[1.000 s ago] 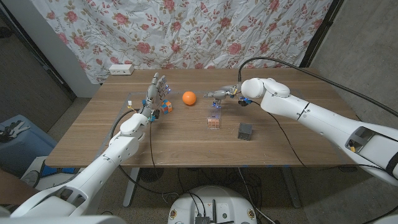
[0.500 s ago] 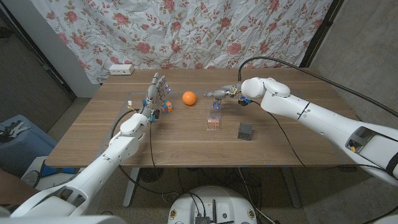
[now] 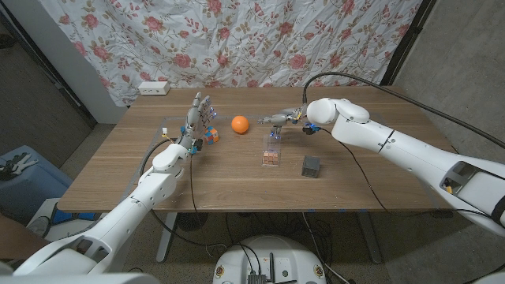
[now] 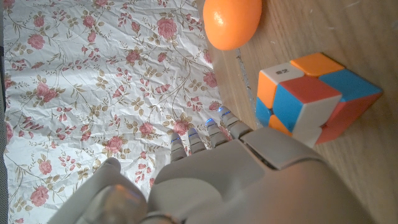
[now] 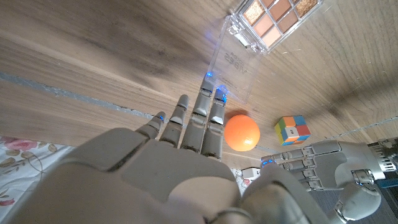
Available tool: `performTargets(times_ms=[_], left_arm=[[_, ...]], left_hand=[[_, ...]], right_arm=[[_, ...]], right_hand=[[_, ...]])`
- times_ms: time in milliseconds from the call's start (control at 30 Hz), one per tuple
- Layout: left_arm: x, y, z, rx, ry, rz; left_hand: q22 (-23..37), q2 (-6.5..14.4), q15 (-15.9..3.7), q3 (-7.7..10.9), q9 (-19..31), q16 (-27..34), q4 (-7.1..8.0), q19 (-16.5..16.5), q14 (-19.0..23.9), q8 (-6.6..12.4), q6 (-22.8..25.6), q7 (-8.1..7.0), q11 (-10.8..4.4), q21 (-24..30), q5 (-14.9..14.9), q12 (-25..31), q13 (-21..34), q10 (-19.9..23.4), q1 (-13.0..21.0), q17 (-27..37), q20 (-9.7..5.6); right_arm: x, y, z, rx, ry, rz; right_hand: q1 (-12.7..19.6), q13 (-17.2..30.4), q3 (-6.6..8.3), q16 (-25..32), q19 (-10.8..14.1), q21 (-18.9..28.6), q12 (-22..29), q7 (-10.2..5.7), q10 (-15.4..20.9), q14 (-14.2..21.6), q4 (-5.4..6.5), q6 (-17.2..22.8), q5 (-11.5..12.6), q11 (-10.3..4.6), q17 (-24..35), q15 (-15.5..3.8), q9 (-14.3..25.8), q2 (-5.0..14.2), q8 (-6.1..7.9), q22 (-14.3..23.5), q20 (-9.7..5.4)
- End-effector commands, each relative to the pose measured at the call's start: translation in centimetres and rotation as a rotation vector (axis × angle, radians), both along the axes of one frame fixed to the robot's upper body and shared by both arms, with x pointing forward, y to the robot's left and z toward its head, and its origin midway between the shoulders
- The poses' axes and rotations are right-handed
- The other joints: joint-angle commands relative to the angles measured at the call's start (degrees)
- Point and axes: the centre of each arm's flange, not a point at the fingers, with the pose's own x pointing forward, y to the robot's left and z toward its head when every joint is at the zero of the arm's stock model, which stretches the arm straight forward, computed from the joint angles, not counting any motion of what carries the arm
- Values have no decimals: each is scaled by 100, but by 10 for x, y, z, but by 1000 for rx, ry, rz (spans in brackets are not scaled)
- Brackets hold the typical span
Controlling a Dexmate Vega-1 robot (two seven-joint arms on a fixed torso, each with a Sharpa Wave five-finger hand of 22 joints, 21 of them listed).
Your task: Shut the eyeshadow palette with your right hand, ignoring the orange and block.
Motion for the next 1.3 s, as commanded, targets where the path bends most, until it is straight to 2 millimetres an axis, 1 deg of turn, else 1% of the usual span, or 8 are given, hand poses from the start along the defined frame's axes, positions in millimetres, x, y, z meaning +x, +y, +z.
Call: performTargets(times_ms=[33, 300, 1300], left_arm=[[0, 0, 0, 0, 0, 0], [0, 0, 0, 0, 0, 0], [0, 0, 0, 0, 0, 0]], left_hand=[[22, 44, -138, 45, 25, 36, 3, 47, 26, 30, -11, -41, -49, 27, 23, 30, 25, 4, 34, 30, 6], [22, 44, -139, 45, 25, 36, 3, 43, 26, 31, -10, -41, -46, 25, 23, 29, 25, 2, 34, 30, 6], [22, 43, -135, 45, 24, 35, 3, 47, 23, 28, -15, -41, -61, 27, 24, 28, 25, 0, 34, 30, 10]], right_arm=[[-7, -2, 2, 3, -1, 9], [-13, -4, 0, 7, -11, 10], [-39, -6, -10, 20, -32, 23]], right_hand=[[49, 28, -28, 30, 40, 35, 25, 11, 70, 39, 2, 74, 23, 3, 5, -8, 33, 30, 33, 20, 22], [55, 41, -29, 35, 53, 32, 19, 5, 83, 48, -4, 66, 27, 18, 3, -13, 33, 30, 26, 20, 20], [79, 89, -32, 8, 78, 15, -93, -43, -54, -34, -28, 34, 44, -15, -8, 21, 30, 41, -10, 20, 16]])
